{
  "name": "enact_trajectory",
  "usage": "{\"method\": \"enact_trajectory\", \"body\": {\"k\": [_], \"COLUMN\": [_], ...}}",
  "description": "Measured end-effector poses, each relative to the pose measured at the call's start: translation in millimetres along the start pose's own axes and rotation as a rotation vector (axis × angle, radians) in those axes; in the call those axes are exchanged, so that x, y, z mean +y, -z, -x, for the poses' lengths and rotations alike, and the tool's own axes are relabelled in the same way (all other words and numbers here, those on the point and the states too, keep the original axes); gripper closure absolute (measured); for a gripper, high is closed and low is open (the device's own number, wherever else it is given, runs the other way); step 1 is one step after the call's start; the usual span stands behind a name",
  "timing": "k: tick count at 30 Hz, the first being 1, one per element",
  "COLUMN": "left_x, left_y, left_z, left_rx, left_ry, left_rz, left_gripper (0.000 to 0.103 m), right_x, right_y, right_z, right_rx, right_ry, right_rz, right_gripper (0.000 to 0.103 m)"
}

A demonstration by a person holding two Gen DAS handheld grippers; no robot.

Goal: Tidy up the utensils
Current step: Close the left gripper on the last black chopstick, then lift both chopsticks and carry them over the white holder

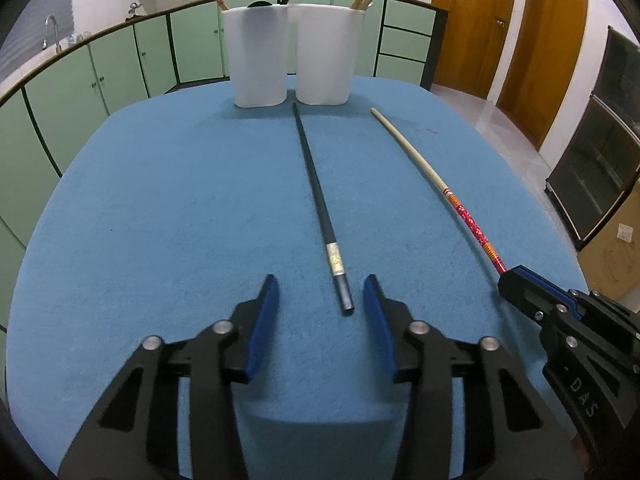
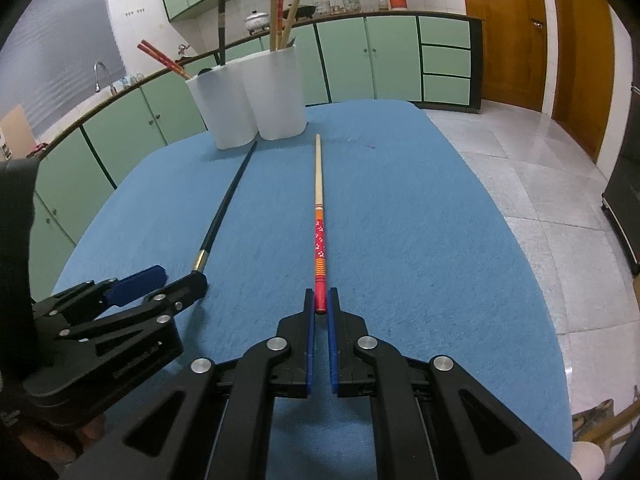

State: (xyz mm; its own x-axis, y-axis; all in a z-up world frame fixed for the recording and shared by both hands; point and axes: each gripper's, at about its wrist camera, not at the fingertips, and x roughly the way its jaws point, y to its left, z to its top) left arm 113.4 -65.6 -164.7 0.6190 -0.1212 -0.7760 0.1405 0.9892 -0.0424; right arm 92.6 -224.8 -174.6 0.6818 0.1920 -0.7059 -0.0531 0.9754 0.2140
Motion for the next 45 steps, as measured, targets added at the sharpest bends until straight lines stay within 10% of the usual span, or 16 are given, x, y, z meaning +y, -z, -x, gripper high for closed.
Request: {"method": "enact_trajectory", "body": {"k": [5,24,45], "left_x": [-5,13,36], "left_y": [-1,-39,-108], "left_z": [-1,94,182], "left_rx": [0.008,-0.226,-0.437], "left_ry": [0.004,-0.018,0.111], "left_rz": [-0.011,-0.042,-0.022], "left_gripper": [0.095,0.097,0.097], "right_x": [-5,3,34], "right_y": [-1,-36,-133], "right_z": [3,60,137], "right_rx": [-0.011,-0.154,-0.318], "right_ry": [0.001,0.019,-0.159], "right_rz": [-0.011,0.061,0.142], "right_gripper": [0.097,0.097,0.097]}}
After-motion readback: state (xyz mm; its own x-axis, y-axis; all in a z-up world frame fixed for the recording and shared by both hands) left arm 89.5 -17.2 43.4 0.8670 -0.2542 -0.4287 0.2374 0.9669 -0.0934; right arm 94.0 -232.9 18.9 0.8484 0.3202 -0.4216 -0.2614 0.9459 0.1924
